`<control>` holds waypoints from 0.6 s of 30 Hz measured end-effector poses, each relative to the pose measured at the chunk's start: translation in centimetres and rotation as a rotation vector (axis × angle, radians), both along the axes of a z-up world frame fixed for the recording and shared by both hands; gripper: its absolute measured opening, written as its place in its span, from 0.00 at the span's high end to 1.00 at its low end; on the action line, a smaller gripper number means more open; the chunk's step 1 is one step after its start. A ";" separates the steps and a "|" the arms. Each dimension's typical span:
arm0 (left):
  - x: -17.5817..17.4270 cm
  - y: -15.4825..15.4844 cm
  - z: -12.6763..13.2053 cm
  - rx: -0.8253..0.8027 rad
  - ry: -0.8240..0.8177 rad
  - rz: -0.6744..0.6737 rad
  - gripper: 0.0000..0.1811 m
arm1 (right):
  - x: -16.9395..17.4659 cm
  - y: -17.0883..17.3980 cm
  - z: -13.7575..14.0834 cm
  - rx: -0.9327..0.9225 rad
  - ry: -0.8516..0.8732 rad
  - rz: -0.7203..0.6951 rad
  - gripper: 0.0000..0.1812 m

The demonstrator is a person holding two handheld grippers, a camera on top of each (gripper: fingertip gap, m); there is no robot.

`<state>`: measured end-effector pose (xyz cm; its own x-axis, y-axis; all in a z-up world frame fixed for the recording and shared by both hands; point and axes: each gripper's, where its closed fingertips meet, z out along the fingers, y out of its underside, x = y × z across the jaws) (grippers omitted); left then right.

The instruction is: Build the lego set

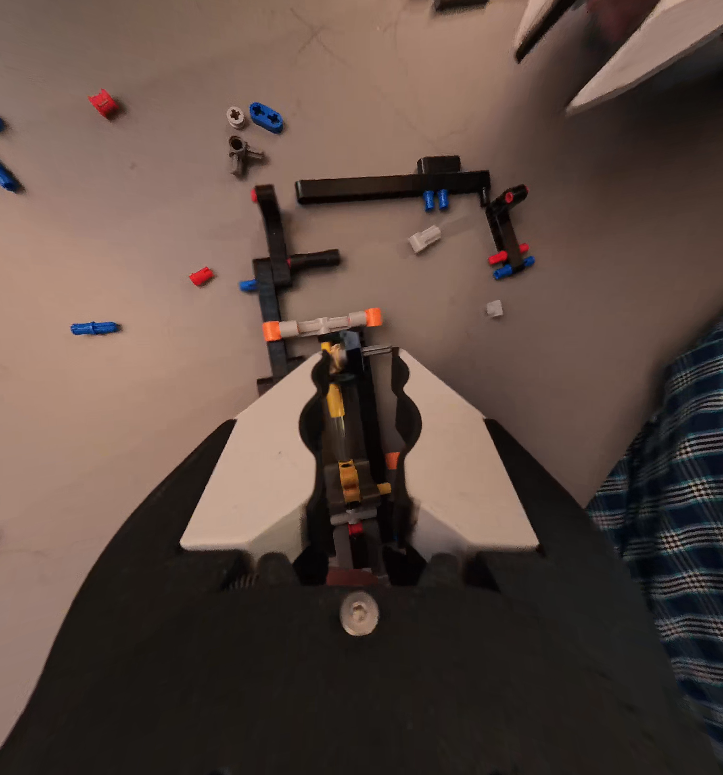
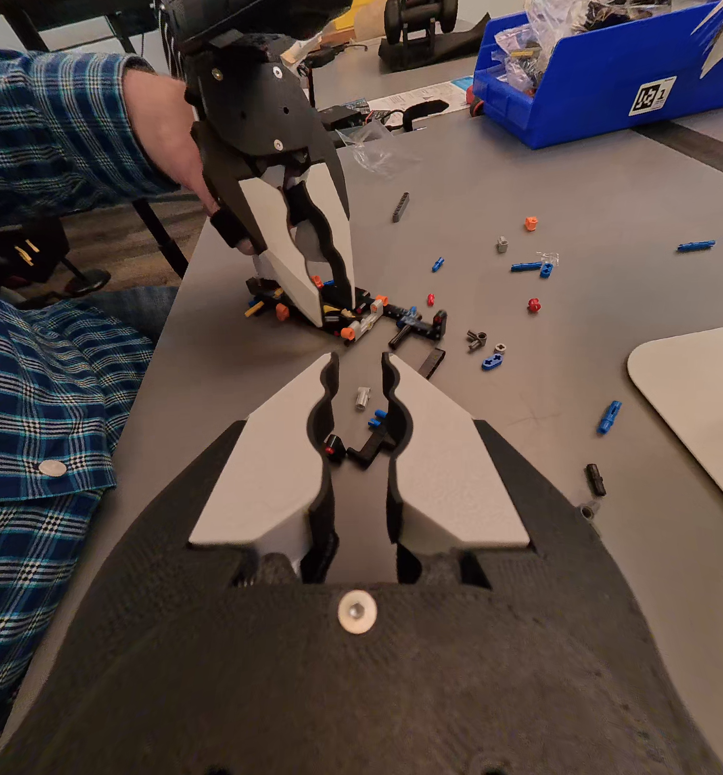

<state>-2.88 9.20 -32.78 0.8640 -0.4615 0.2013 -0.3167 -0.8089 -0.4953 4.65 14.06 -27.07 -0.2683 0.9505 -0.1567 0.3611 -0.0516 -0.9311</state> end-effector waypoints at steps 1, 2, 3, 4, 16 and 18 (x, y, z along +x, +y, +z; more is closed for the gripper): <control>-0.1 0.2 0.2 0.008 -0.032 0.022 0.86 | 0.0 0.1 0.0 -0.005 0.001 -0.002 0.90; -0.1 0.3 0.4 0.008 -0.079 0.039 0.88 | 0.0 0.1 0.0 -0.007 0.002 -0.004 0.90; -0.1 0.3 0.6 -0.001 -0.135 0.055 0.90 | 0.1 0.2 0.0 -0.009 0.001 -0.007 0.90; 0.0 0.3 0.8 -0.009 -0.193 0.072 0.92 | 0.1 0.3 0.0 -0.009 0.001 -0.009 0.90; -4.3 -1.2 2.9 0.153 0.022 0.140 0.71 | 0.4 0.4 0.1 -0.008 0.006 -0.009 0.89; -5.2 -2.2 3.6 0.188 0.027 0.187 0.71 | 0.3 0.4 0.1 0.005 0.008 -0.011 0.87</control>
